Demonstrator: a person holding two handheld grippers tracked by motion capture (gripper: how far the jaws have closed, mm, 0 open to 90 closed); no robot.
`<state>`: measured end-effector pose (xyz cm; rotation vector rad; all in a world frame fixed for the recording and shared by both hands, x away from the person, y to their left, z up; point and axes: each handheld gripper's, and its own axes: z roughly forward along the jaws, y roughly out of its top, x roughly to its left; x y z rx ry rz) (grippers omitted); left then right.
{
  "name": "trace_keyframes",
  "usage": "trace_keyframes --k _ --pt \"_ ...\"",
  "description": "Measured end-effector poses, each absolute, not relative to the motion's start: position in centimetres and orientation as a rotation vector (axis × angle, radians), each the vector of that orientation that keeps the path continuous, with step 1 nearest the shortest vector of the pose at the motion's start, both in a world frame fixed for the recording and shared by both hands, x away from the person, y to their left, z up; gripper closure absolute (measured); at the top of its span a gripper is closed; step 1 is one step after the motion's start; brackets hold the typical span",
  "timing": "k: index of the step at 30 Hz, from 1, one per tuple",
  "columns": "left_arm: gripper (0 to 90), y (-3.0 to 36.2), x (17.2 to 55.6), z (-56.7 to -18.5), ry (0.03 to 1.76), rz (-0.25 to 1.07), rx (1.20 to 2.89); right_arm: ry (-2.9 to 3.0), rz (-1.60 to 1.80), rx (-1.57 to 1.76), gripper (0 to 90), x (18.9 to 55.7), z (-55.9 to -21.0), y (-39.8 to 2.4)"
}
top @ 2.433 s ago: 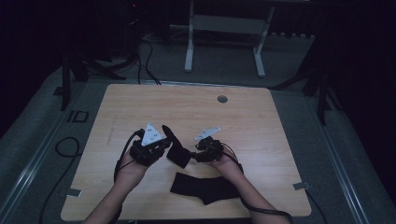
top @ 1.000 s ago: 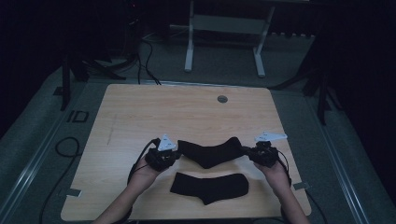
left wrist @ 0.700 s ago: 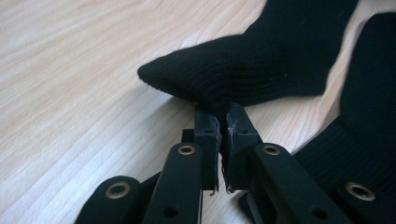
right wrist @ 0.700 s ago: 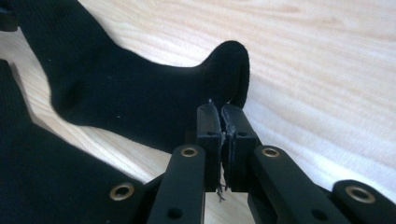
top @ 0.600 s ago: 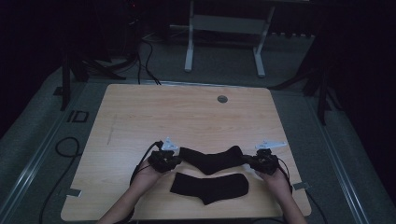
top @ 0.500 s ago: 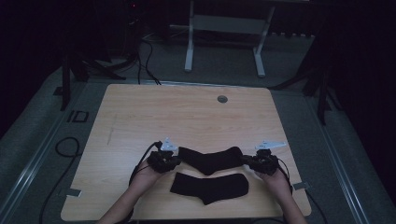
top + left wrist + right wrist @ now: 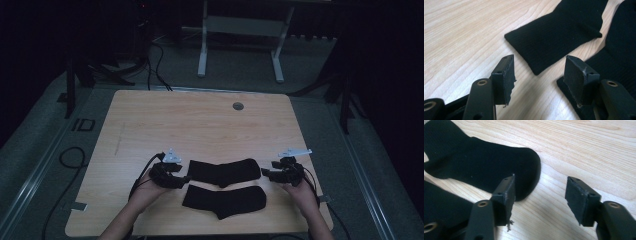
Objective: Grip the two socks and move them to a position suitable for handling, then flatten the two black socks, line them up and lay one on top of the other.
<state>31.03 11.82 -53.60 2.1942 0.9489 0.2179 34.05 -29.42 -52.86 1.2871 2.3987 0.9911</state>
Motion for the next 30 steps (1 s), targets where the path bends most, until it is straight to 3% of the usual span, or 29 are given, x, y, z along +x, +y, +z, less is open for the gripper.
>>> trace_keyframes --k 4,10,11,13,20,30 --pt "41.4 11.7 31.7 -53.6 0.962 0.215 2.174 2.411 1.004 1.268 42.6 34.5 -52.4 -28.8" --pt "40.1 11.4 32.8 -53.4 0.990 0.236 2.155 2.398 0.976 1.244 36.6 35.4 -52.3 -27.9" --pt "40.1 11.1 33.6 -53.6 1.001 0.229 2.153 2.341 0.982 1.260 32.1 36.0 -52.4 -27.7" --pt "40.1 10.8 34.0 -53.8 1.006 0.238 2.161 2.354 0.974 1.283 39.7 36.5 -52.6 -27.5" --pt "42.6 10.0 35.0 -54.9 1.042 0.260 2.186 2.402 0.944 1.341 38.5 37.4 -54.2 -26.6" --pt "54.5 9.9 35.1 -55.9 1.052 0.253 2.199 2.447 0.854 1.237 60.6 37.0 -55.0 -25.4"
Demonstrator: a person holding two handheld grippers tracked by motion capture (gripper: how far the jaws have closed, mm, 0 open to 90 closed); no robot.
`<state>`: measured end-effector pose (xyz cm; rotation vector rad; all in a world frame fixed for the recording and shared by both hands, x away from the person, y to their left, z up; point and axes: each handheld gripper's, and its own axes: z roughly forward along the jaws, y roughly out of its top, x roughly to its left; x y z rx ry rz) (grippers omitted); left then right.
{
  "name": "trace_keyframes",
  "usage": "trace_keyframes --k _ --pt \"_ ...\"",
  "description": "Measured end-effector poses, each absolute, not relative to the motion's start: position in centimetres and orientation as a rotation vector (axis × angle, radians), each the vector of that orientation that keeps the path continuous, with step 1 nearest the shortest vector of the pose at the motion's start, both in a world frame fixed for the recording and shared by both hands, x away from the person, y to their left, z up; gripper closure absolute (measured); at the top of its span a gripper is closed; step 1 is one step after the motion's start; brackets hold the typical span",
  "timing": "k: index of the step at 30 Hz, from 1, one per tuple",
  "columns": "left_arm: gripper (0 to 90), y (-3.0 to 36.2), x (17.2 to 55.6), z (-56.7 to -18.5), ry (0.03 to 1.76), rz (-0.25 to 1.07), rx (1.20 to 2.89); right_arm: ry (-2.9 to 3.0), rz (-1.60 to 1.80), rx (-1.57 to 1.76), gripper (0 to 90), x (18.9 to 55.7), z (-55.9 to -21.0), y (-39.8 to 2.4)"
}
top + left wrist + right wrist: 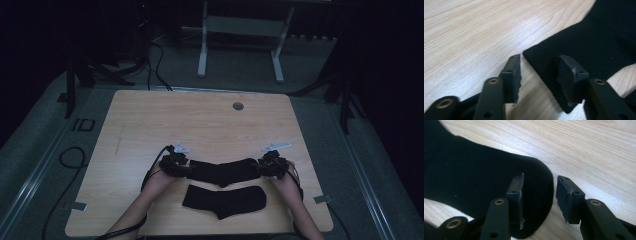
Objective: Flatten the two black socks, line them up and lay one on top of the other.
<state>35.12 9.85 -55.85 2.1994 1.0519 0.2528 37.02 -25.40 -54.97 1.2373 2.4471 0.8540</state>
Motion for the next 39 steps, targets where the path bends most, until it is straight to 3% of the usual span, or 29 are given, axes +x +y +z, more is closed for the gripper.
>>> trace_keyframes --k 7,13,25,39 --pt "68.9 9.5 35.1 -55.7 1.031 0.232 2.222 2.484 0.841 1.166 79.4 36.7 -54.9 -24.6" --pt "84.4 8.9 34.8 -55.5 1.017 0.265 2.235 2.483 0.836 1.165 84.2 36.6 -54.9 -24.4" --pt "86.2 9.7 33.7 -51.7 0.981 0.339 2.164 2.379 0.985 1.143 85.2 35.5 -51.0 -25.1" --pt "86.2 10.6 29.9 -47.4 0.866 0.344 2.168 2.344 1.123 1.034 85.1 30.3 -46.0 -26.1"
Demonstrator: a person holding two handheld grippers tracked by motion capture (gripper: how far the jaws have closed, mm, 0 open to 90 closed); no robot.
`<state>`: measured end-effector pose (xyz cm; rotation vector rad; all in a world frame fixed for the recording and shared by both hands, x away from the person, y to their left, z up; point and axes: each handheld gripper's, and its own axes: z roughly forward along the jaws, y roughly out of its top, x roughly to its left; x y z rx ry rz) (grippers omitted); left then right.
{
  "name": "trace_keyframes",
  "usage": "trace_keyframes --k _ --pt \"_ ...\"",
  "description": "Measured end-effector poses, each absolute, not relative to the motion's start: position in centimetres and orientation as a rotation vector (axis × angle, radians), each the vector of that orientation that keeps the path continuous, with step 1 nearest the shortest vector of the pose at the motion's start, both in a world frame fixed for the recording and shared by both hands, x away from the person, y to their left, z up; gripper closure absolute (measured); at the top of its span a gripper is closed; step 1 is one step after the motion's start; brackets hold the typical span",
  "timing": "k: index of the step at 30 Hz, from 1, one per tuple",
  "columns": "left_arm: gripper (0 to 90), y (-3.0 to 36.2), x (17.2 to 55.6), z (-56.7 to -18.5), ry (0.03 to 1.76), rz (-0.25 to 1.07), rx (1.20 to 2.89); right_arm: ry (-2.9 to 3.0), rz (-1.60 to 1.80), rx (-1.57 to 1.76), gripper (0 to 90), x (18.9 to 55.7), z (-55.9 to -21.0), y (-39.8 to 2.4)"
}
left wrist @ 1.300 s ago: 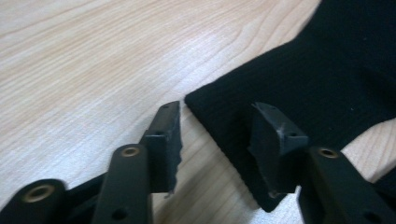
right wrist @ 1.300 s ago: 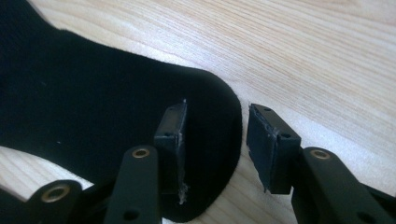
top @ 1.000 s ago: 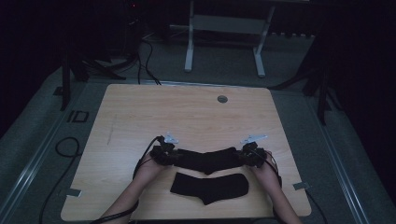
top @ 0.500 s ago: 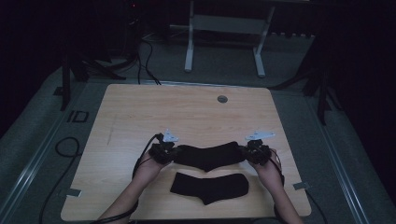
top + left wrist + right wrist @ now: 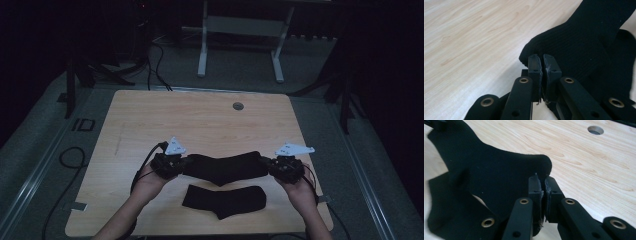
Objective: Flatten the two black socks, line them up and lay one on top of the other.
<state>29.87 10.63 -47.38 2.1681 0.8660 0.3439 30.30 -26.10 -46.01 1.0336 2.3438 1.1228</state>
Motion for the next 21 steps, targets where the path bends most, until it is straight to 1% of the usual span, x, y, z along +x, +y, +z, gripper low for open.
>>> trace_keyframes --k 8,12,16,21 --pt "86.1 10.7 26.9 -47.2 0.784 0.299 2.196 2.369 1.179 1.008 84.9 25.8 -46.1 -27.0" --pt "86.1 10.4 25.6 -47.6 0.773 0.276 2.207 2.396 1.172 1.010 84.9 24.1 -46.6 -27.2" --pt "86.1 10.3 24.9 -48.8 0.782 0.229 2.205 2.420 1.174 1.044 84.7 23.7 -47.8 -27.6" --pt "86.0 10.3 25.3 -51.1 0.824 0.183 2.223 2.461 1.173 1.125 84.7 24.2 -50.0 -27.8"
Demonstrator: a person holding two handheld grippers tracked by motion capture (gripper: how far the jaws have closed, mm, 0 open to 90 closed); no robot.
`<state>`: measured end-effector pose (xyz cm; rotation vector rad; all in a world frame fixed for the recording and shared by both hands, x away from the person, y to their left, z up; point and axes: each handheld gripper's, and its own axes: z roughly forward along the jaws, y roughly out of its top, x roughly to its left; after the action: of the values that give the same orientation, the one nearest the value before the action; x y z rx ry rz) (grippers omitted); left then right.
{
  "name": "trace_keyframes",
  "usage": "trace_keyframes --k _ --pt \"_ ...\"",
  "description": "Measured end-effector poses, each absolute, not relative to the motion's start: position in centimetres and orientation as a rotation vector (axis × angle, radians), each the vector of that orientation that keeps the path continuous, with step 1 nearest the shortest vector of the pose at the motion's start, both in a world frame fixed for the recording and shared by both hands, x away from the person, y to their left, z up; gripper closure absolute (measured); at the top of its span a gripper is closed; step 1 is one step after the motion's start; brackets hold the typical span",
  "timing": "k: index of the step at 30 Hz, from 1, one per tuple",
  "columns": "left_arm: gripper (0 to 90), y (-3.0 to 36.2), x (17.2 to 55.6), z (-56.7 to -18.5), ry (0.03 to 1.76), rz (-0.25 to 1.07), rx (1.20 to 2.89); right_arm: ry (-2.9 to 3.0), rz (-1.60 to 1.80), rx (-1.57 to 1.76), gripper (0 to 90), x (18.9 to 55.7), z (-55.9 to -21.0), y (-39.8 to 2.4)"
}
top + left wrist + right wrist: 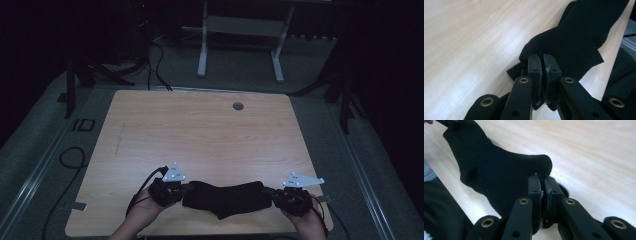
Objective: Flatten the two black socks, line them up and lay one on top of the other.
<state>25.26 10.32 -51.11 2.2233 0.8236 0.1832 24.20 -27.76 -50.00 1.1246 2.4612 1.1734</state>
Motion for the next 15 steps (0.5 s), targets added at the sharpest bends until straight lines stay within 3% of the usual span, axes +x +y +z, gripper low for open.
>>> trace_keyframes --k 7,15 --pt "85.9 10.0 26.5 -53.5 0.857 0.163 2.273 2.515 1.066 1.192 84.4 25.7 -53.2 -27.5" --pt "85.6 9.6 27.0 -54.7 0.854 0.168 2.297 2.504 1.012 1.217 82.3 26.7 -54.6 -27.9"
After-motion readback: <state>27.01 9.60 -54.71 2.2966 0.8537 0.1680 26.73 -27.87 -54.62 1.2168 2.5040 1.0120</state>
